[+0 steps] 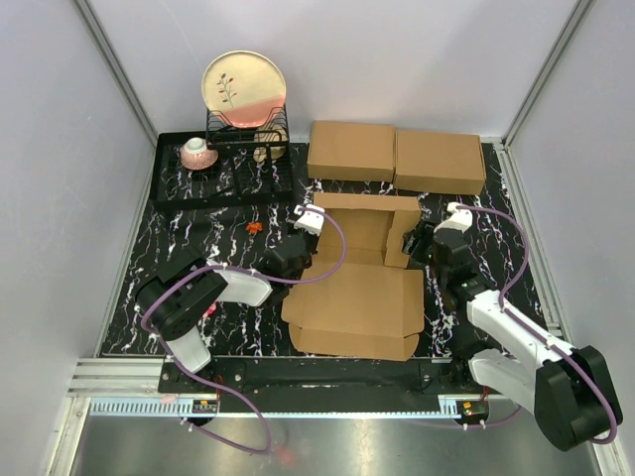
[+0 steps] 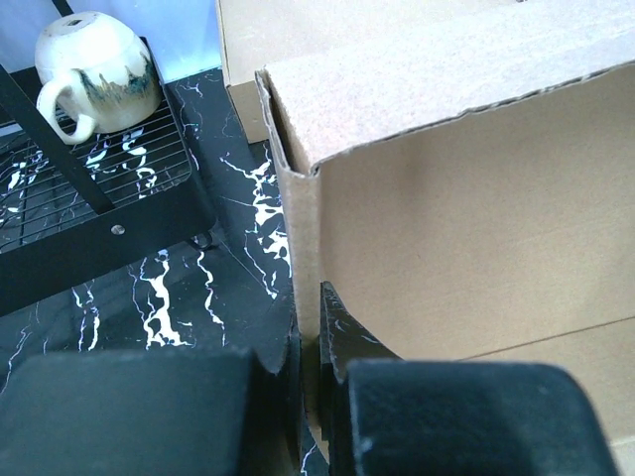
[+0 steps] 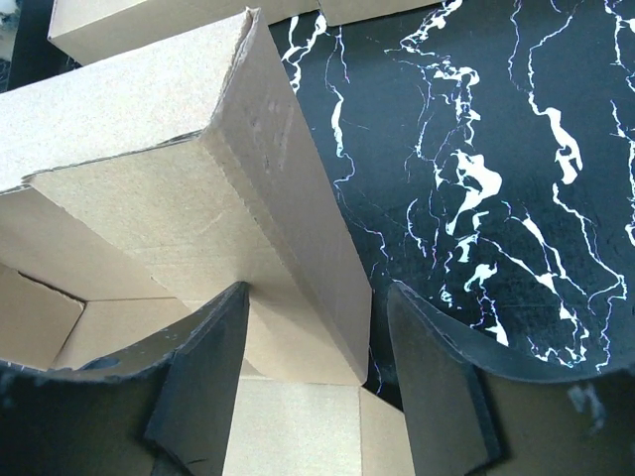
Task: Fold the paper box
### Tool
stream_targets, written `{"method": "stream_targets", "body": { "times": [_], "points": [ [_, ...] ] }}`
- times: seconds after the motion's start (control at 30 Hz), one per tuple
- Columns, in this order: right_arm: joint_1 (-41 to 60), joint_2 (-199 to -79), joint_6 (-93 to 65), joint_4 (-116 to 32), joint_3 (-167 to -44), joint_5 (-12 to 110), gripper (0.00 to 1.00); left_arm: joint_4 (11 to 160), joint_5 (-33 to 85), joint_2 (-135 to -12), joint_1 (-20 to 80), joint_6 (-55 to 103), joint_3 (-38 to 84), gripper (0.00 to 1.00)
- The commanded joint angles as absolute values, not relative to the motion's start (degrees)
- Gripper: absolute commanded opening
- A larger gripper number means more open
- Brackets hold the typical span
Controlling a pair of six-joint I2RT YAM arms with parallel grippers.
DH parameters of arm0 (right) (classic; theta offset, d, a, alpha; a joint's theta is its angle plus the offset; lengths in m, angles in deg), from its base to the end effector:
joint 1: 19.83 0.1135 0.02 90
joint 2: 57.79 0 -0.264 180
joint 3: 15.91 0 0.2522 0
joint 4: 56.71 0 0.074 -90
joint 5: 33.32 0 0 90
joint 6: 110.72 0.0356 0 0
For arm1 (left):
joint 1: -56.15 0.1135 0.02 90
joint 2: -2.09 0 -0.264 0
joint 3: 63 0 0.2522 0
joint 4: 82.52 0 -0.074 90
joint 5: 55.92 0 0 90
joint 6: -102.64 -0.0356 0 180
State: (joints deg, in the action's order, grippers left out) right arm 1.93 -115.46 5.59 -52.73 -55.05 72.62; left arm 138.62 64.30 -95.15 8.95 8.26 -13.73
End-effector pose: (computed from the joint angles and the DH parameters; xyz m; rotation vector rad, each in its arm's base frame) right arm 0.2060 0.0717 0.2150 0.2596 1.9409 0.2812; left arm 0.2347 -0.2271 0.1756 0.3573 1.6365 -0.1182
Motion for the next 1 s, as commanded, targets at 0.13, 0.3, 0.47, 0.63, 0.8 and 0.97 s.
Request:
{"method": "stream_targets", "body": {
  "times": [0.13, 0.3, 0.47, 0.63, 0.8, 0.97],
  "points": [
    [2.1, -113.2, 4.4, -60.4, -54.7, 72.8, 0.7, 140.9, 61.3, -92.7, 8.4, 5.7, -14.0, 0.0],
    [2.1, -114.6, 4.1, -63.9, -54.7, 70.7, 0.71, 140.7, 60.5, -92.6, 8.4, 5.9, -14.1, 0.0],
    [2.1, -119.9, 2.8, -64.9, -56.3, 68.2, 0.72, 140.8, 58.9, -92.1, 8.4, 6.0, -14.4, 0.0],
    [2.1, -124.1, 2.6, -65.8, -56.5, 68.2, 0.71, 140.9, 57.3, -91.9, 8.4, 6.1, -14.4, 0.0],
    [2.1, -125.9, 2.0, -67.2, -56.4, 70.0, 0.61, 141.4, 56.9, -92.0, 8.4, 6.1, -14.5, 0.0],
    [2.1, -127.7, 1.3, -66.5, -56.9, 71.0, 0.47, 141.3, 57.5, -92.2, 8.4, 6.3, -14.0, 0.0]
  ]
}}
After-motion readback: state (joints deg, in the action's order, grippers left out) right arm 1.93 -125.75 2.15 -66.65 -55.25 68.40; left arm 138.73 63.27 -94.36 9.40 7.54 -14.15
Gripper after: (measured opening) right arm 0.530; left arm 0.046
